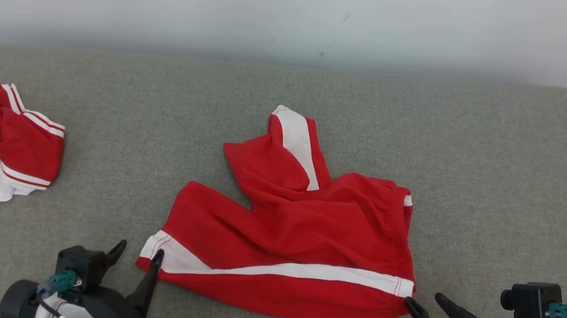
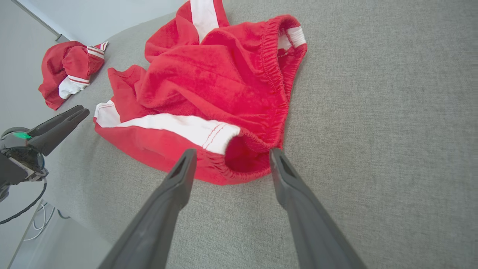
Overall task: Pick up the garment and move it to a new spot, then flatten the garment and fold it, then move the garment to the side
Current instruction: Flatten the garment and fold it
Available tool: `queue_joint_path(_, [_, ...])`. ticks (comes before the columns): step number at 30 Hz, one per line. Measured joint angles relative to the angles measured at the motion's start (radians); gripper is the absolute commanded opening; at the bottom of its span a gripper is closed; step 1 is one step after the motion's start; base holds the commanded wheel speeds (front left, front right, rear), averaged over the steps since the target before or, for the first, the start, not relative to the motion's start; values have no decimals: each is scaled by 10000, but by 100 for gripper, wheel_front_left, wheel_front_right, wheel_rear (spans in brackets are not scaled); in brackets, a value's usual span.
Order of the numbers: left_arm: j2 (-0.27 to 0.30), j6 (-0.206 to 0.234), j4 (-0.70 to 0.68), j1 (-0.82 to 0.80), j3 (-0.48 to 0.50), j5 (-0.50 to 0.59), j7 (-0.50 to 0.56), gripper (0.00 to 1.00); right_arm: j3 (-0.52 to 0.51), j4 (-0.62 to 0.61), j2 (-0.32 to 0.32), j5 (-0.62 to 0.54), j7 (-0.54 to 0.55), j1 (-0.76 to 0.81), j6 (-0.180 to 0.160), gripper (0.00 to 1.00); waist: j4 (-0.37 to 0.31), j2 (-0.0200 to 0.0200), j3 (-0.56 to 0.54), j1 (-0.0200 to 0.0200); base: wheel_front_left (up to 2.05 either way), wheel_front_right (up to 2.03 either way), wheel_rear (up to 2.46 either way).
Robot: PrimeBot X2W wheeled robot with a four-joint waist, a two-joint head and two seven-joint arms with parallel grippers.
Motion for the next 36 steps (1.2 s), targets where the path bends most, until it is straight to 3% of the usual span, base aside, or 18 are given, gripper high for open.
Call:
queue_joint_path(7, [88,71,-198,-725,-351,489,796,100,-75,-155,203,0,-79,-79,-456,100,-40,0,331,0,0,0,0])
queue_joint_path(22, [105,-31,115,-1059,-489,355,2186,100,125,67,474,-196,190,-638,-642,100,89,0,484,0,0,0,0])
queue_joint_path(23, [77,-48,125,-1058,-499,351,2247,100,144,84,500,-198,228,-684,-644,79,96,0,485,0,0,0,0])
queue_joint_path(24, [52,-119,140,-1058,-502,320,2314,100,190,105,518,-213,276,-705,-646,50,103,0,486,0,0,0,0])
queue_joint_path(25, [15,-207,144,-1057,-487,230,2343,71,219,130,548,-211,276,-705,-648,27,110,0,487,0,0,0,0])
queue_joint_path(26, [-42,-240,144,-1055,-447,90,2357,6,244,153,591,-209,284,-705,-646,2,117,0,488,0,0,0,0])
queue_joint_path(27, [-88,-297,144,-1058,-451,-52,2449,0,270,163,631,-209,288,-708,-646,0,125,0,488,0,0,0,0])
queue_joint_path(36, [-12,-265,75,-1061,-495,29,2512,0,236,387,667,-211,316,-875,-631,0,226,0,448,0,0,0,0])
